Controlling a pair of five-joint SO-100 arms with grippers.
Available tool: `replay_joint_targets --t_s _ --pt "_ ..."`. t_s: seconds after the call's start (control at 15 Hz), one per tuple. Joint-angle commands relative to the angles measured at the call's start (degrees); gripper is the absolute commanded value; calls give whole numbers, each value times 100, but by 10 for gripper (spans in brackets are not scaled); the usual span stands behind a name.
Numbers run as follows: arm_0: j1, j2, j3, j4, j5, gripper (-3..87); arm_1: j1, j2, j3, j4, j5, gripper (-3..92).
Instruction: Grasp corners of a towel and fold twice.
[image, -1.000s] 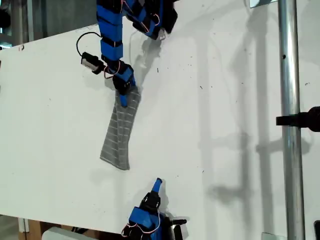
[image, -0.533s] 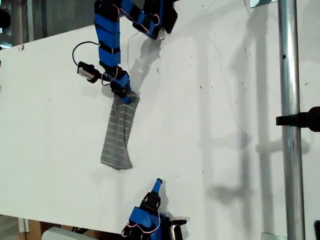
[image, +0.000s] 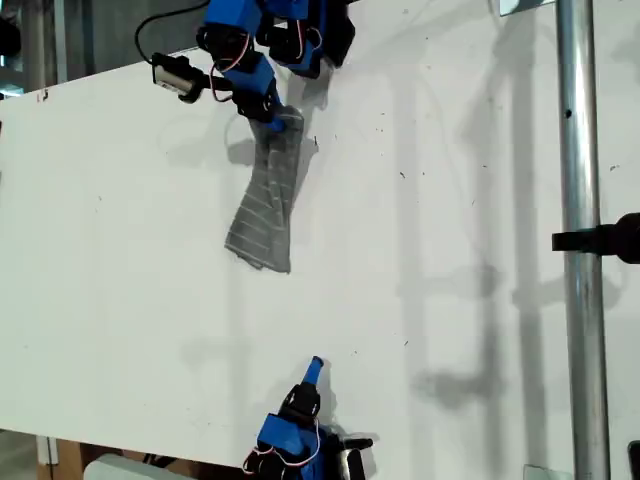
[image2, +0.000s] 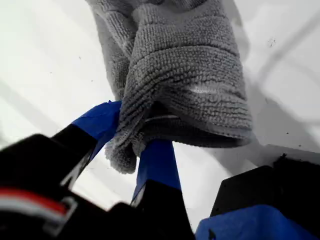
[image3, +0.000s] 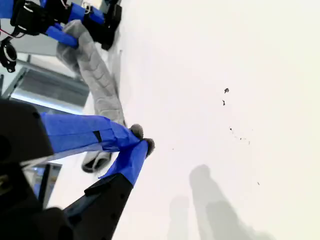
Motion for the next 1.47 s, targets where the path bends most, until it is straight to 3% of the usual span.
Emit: replay_joint_targets --t_s 0.0,0.2,0.33,0.53,0.8,0.93,1.07,1.13,1.27,1.4 --pt "-53 18 44 -9 70 -26 -281 -325 -457 -800 -53 -2" --pt "-53 18 44 9 53 -26 -79 -1802 -1143 -3041 -896 -2" --pt "-53 18 44 0 53 -26 62 -1661 -554 -5309 -1134 -2" --pt "-79 18 44 -9 35 -26 176 -1995 -299 -6820 -1081 -2" --pt "-88 18 44 -26 35 -26 360 -3032 -668 -7260 -1055 -3" --pt "-70 18 44 -26 9 -26 483 -3665 -932 -7523 -1028 241" --pt "-79 18 44 -26 9 -26 633 -4667 -1687 -8464 -1063 134" --pt "-88 18 44 -26 35 -26 694 -5168 -2285 -8965 -993 134" --pt "-97 18 44 -35 26 -26 650 -5449 -3577 -8824 -879 134" --pt "-70 18 44 -26 -18 -26 712 -5669 -4500 -7216 -1107 134"
